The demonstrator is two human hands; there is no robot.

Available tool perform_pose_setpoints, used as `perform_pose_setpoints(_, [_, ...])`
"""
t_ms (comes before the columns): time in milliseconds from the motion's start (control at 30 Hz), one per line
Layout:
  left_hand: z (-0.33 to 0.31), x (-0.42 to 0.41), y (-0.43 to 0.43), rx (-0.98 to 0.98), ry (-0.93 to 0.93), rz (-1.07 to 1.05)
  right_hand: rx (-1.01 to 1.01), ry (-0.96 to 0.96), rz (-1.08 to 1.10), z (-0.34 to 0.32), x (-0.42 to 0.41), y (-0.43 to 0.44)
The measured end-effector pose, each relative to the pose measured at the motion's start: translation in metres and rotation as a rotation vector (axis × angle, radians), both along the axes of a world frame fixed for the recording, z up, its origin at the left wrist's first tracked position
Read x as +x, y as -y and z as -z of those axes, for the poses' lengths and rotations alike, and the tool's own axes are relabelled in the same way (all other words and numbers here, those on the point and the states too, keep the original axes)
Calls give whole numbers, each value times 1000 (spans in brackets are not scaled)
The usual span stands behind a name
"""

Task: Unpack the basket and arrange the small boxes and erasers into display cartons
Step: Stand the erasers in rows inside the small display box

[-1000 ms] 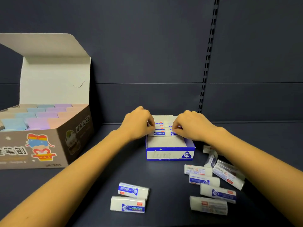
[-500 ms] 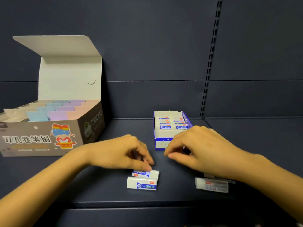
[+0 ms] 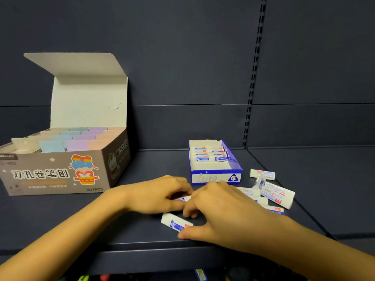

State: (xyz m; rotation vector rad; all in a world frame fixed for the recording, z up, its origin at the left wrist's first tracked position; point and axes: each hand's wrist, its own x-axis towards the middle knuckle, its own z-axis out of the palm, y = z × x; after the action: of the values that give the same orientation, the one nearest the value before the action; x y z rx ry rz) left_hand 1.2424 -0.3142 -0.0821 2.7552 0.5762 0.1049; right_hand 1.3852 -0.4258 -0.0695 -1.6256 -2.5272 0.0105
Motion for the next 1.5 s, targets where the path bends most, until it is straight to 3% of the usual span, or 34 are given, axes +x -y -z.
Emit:
perform_pose_setpoints(167, [0,-3,1,-4,-9,-51,-19,52,20,8,-4,-1])
perform_pose_setpoints(400, [-11,-17,-11,-259,436,-167,69,-21,53,-2,23,1])
perform_pose_setpoints(533, [-13,-17,-14,-307,585,-273,103,-119,109,-8,47,-4])
perform_pose_setpoints(733, [-17,-5,-14,-526,814,-421,137,-248,158,-15,79,-23])
perform_pose_setpoints(1067, [-24,28,-38,-561,839,-512,142,-356,291,-21,118,-63])
perform_pose_setpoints(1333, [-18,67,-72,-292,704,-542,148,-186,384,-26,130,-103])
perform_pose_setpoints(1500, [-12,76,-85,-226,583,-538,146,-186,408,-25,136,-115])
